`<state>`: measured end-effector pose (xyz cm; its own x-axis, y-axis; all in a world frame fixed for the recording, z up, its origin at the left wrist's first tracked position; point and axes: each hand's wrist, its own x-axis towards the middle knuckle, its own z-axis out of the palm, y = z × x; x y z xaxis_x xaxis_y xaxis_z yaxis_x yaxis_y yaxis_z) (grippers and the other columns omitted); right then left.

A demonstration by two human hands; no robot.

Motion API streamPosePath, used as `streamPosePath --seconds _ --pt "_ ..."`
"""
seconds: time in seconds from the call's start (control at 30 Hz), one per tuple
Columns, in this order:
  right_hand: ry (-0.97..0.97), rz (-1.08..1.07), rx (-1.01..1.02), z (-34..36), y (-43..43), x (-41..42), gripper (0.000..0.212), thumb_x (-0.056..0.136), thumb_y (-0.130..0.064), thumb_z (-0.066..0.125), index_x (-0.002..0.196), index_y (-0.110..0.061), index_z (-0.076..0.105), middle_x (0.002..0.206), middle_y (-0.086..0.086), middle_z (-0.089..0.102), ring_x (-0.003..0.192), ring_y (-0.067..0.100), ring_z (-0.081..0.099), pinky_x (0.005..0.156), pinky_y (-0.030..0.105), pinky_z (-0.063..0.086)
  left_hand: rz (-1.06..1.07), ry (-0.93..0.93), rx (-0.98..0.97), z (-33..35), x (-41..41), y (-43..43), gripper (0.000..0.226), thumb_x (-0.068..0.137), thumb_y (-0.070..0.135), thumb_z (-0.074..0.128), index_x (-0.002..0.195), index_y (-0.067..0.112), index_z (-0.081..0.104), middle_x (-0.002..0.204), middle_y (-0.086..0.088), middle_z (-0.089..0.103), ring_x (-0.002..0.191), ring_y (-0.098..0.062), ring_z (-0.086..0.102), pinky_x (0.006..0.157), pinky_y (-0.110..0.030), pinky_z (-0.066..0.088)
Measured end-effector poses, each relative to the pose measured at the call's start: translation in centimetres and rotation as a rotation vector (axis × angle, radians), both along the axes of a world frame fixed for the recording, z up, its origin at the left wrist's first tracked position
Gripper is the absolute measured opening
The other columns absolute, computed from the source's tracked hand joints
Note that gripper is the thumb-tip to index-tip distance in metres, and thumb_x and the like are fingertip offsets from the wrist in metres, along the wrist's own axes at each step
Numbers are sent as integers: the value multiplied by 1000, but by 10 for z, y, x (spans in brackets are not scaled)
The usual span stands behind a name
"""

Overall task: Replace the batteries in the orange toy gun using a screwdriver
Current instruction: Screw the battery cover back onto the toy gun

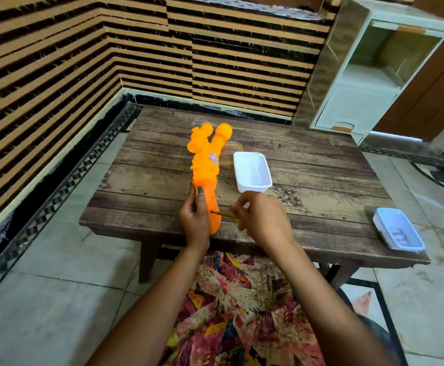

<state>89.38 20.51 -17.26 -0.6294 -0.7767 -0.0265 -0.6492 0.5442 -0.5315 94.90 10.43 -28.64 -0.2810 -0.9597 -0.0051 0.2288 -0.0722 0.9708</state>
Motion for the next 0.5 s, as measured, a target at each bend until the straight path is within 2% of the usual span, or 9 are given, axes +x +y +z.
streamPosePath --seconds 0.07,0.13,0.2,0.3,0.4,0.5 --pt "-68 32 45 4 0 0 30 75 -34 74 96 -19 59 82 2 66 78 23 60 69 33 50 0 11 2 0 1 -1 70 80 55 48 125 3 54 84 -21 64 72 -32 55 66 -42 48" --pt "-68 43 49 5 0 -2 41 65 -26 82 98 -20 57 81 0 61 79 22 58 67 33 46 -9 2 -10 -1 1 -1 72 79 58 48 124 2 54 79 -23 62 71 -29 55 66 -43 47" --pt "-22 -2 -22 4 1 -2 31 68 -23 81 90 -21 60 77 1 64 77 22 60 65 33 47 -13 -3 -29 1 2 1 73 80 58 47 125 1 54 81 -24 63 73 -29 57 67 -45 49" --pt "51 -45 -22 3 -2 1 15 80 -33 69 85 -19 63 77 7 69 73 27 63 64 33 50 -15 4 -16 2 2 1 73 79 59 48 125 2 54 87 -24 66 77 -30 60 71 -47 51" --pt "113 -33 65 3 -8 0 21 90 -32 57 90 -12 64 80 13 70 75 33 64 66 35 53 -18 14 -7 4 2 1 70 79 57 48 124 3 55 77 -22 59 71 -28 52 64 -43 47" --pt "-93 27 85 9 -5 -3 32 76 -35 73 98 -17 60 84 2 65 79 23 61 69 33 50 0 24 12 4 3 1 72 77 58 48 121 1 56 78 -24 61 71 -29 54 66 -43 47"
